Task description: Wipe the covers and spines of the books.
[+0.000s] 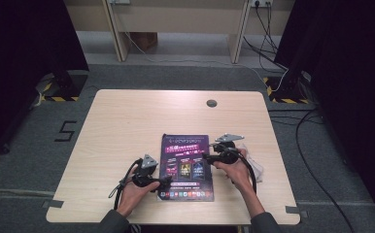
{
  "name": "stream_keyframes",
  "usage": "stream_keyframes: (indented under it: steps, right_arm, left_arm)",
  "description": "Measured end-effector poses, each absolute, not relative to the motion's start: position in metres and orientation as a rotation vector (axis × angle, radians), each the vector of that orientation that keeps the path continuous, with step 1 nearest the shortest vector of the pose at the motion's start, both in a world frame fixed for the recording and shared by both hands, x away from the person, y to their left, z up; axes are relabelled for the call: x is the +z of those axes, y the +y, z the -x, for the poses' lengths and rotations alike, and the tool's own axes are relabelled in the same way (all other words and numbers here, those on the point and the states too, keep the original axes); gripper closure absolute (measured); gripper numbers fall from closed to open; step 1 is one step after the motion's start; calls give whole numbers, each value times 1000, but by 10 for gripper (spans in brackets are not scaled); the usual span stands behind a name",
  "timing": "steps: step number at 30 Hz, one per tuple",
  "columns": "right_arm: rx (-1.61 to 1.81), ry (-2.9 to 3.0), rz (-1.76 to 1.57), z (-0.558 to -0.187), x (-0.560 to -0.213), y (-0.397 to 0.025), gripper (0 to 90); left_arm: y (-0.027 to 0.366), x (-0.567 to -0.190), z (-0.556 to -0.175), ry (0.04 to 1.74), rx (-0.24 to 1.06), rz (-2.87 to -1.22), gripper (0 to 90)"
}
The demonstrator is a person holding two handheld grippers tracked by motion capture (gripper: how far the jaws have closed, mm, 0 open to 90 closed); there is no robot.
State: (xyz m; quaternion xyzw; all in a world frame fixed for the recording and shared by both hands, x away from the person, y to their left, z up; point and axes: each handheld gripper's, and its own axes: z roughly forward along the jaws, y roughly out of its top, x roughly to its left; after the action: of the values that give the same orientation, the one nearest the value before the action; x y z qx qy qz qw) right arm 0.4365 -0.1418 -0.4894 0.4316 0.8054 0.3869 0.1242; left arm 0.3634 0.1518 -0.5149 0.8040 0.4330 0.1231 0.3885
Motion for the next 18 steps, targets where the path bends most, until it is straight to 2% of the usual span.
stream_keyframes:
  steps: [8, 18]
  right_arm:
    - [1076, 2368, -1299, -446, -504, -130, 407]
    - [1100, 2338, -1349, -451, -509, -128, 373]
  left_arm:
    - [149, -515, -367, 1085, 273, -2033, 217]
    - [145, -515, -366, 1080, 288, -2046, 223]
